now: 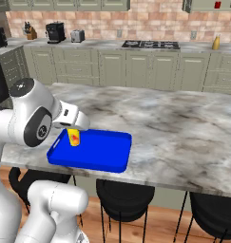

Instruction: There is a tray on the dining counter. Grab the cup, mug, and pitcher and place them on the tray. The pitcher may be placed next to the tray if it cannot fit the tray.

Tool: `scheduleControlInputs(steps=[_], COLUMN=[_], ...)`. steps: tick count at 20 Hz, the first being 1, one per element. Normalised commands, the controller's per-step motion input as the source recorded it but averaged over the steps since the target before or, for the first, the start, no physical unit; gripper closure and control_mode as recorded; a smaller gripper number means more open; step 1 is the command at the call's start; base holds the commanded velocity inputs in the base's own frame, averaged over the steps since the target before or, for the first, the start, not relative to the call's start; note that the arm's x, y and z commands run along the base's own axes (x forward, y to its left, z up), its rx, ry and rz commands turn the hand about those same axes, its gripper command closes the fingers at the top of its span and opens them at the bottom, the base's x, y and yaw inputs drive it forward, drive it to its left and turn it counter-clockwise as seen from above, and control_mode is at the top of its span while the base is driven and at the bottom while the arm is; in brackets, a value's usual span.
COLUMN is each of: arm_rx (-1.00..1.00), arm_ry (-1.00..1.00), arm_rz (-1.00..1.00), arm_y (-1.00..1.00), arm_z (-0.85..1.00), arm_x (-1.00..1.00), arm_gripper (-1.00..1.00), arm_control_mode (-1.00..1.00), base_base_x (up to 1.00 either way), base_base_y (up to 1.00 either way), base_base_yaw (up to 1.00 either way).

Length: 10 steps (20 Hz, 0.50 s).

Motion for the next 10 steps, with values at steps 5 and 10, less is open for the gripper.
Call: scheduleControlInputs(steps=[5,10], arm_rx=[0.00,0.00], arm_ry=[-0.01,0.00], arm_rz=[0.00,0.00], arm_y=[0.06,0.00], arm_z=[0.00,0.00], arm_x=[-0.04,0.00], arm_gripper=[-1.00,-1.00], arm_control_mode=[1.00,1.00], base_base_x=[-0.13,-0.86], base_base_y=[0.07,0.68], base_base_yaw=[0.00,0.00])
